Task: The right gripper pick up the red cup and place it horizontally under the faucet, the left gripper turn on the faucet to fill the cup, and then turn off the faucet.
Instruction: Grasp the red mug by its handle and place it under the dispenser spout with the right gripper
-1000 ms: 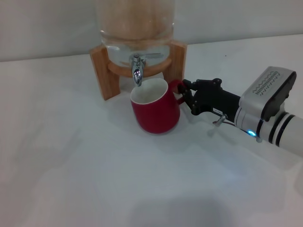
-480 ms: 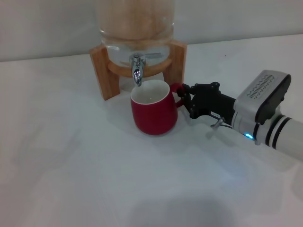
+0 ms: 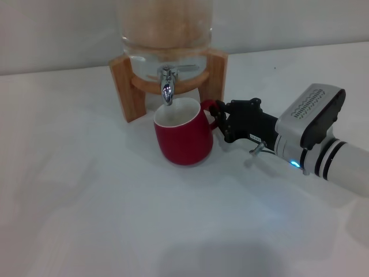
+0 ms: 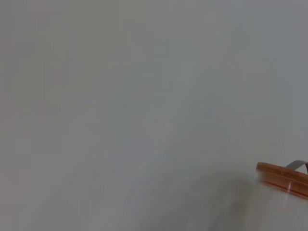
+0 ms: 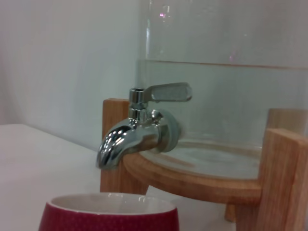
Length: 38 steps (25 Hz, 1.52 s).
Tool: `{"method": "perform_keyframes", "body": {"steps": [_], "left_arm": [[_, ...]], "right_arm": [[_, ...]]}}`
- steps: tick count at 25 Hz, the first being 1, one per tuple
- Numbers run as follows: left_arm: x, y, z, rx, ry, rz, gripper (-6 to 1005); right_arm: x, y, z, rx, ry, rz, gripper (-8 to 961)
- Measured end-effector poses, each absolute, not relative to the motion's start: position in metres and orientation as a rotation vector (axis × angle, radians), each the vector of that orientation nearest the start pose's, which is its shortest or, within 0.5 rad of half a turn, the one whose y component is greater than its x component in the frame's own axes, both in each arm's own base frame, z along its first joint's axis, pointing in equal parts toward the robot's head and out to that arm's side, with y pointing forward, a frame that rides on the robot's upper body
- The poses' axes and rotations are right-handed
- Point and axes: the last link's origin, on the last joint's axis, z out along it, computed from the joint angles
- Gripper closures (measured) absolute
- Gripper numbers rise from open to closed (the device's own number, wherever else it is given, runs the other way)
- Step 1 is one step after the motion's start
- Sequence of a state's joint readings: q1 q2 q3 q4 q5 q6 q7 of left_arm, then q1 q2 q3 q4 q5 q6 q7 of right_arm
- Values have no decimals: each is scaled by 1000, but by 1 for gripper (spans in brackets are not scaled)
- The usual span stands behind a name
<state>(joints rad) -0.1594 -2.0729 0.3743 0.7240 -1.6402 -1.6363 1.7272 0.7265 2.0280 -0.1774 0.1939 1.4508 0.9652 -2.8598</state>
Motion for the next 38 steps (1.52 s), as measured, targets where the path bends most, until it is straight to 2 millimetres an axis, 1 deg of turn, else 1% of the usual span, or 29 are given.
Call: {"method": "perform_keyframes", "body": {"steps": [8, 13, 20, 29, 38], "left_arm": [[-353, 244, 116, -1843, -797, -1135, 120], [-352, 246, 116, -1845, -795, -1138, 121], [-352, 246, 116, -1845, -796, -1138, 121], [-352, 245, 116, -1849, -793, -1143, 122], [-352, 243, 117, -1839, -791, -1150, 123]], "right_arm": [[260, 375, -81, -2174, 445, 588, 852], [257, 373, -84, -2187, 427, 591, 852], [254, 375, -81, -2164, 424, 618, 852], [257, 375, -80, -2155, 433, 611, 853], [257, 375, -78, -2153, 419, 620, 853]]}}
